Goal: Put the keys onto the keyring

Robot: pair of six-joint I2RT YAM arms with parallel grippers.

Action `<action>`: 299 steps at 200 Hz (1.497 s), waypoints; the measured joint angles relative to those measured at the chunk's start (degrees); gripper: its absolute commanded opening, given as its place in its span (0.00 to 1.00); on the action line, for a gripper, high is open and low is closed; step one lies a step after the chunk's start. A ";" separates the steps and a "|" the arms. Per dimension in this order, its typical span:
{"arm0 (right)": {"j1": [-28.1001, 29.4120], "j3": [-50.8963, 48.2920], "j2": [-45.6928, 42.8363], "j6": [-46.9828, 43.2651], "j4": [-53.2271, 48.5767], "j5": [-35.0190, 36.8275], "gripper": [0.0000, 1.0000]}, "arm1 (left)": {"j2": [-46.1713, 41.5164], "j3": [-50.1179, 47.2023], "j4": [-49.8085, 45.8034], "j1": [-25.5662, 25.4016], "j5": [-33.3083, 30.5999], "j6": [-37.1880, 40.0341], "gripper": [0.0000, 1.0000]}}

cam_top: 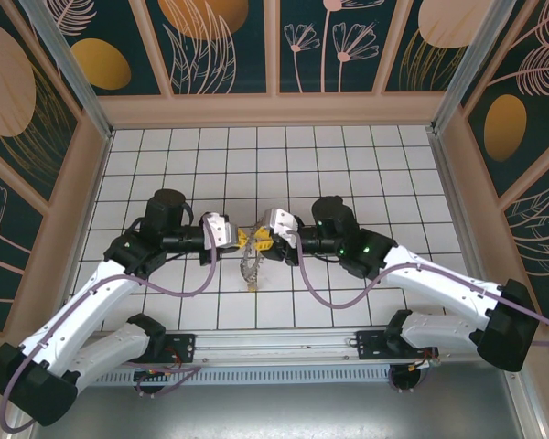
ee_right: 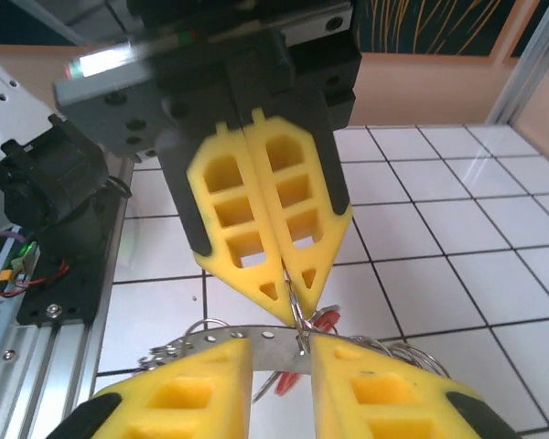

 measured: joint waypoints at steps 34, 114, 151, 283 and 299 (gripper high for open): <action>0.00 1.77 -0.04 -3.28 -8.48 -0.04 0.37 | 0.42 0.00 -4.44 0.00 -3.72 7.26 0.00; 0.66 2.54 4.09 -7.13 -8.07 -0.66 0.32 | 3.17 1.51 -7.10 -0.07 -4.09 14.95 0.00; 0.94 3.50 8.04 -9.55 -6.82 -0.44 0.27 | 4.09 1.84 -7.41 -0.07 -4.09 15.30 0.00; 1.33 3.65 10.73 -10.78 -2.12 1.77 0.16 | 5.75 2.14 -7.37 -0.07 -4.22 14.84 0.00; 1.38 3.67 11.02 -10.95 -2.08 1.99 0.16 | 5.75 2.14 -7.37 -0.07 -4.04 14.36 0.00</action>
